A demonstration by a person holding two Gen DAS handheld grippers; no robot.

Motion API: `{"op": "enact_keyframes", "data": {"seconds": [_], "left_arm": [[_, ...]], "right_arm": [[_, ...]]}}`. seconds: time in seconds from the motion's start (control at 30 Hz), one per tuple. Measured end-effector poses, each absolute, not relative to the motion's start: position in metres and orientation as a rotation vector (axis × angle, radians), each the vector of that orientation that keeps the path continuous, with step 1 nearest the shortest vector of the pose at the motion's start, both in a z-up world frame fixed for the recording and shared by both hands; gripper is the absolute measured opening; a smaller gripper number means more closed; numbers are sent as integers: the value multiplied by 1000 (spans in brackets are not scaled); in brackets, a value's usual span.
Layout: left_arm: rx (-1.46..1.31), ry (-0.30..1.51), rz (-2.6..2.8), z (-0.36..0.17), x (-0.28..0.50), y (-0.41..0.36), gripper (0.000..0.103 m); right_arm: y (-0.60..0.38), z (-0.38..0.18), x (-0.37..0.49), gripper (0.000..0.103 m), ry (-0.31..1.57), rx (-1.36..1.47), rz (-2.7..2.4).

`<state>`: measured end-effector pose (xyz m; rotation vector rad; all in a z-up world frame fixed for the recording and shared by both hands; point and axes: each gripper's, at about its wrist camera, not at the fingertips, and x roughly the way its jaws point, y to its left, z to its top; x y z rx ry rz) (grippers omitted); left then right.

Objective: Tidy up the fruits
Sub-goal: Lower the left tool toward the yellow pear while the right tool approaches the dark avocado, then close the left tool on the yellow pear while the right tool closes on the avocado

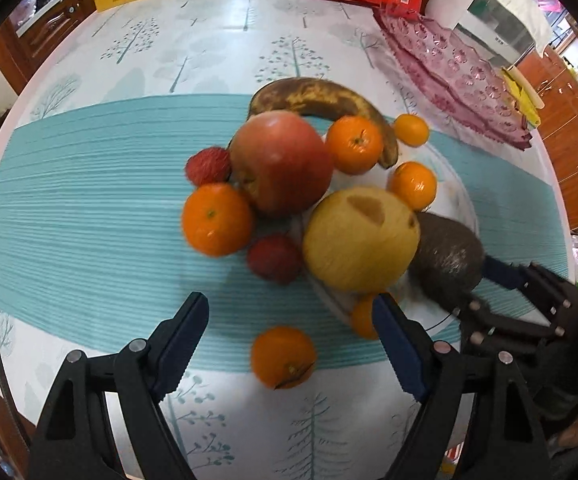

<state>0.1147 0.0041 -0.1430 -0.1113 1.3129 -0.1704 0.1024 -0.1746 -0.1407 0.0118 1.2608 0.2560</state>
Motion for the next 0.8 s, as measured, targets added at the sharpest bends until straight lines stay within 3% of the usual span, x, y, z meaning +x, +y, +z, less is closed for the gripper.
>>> {"op": "enact_keyframes", "data": {"seconds": [0.37,0.63,0.73,0.8], "left_arm": [[-126,1347,-203,-152,137,-22,83],[28,1283,-166,-154,145,-58,86],[69,1268,-160,-155,145,-65,83],[83,1253,-194,-154,143,-70,72]], "right_arm": [[-201,-138,93,59,1244,67,188],[-207,-138,87,59,1235,76,171],[-209,-138,84,59,1230,79,163],[-211,-138,83,59,1229,84,159]]}}
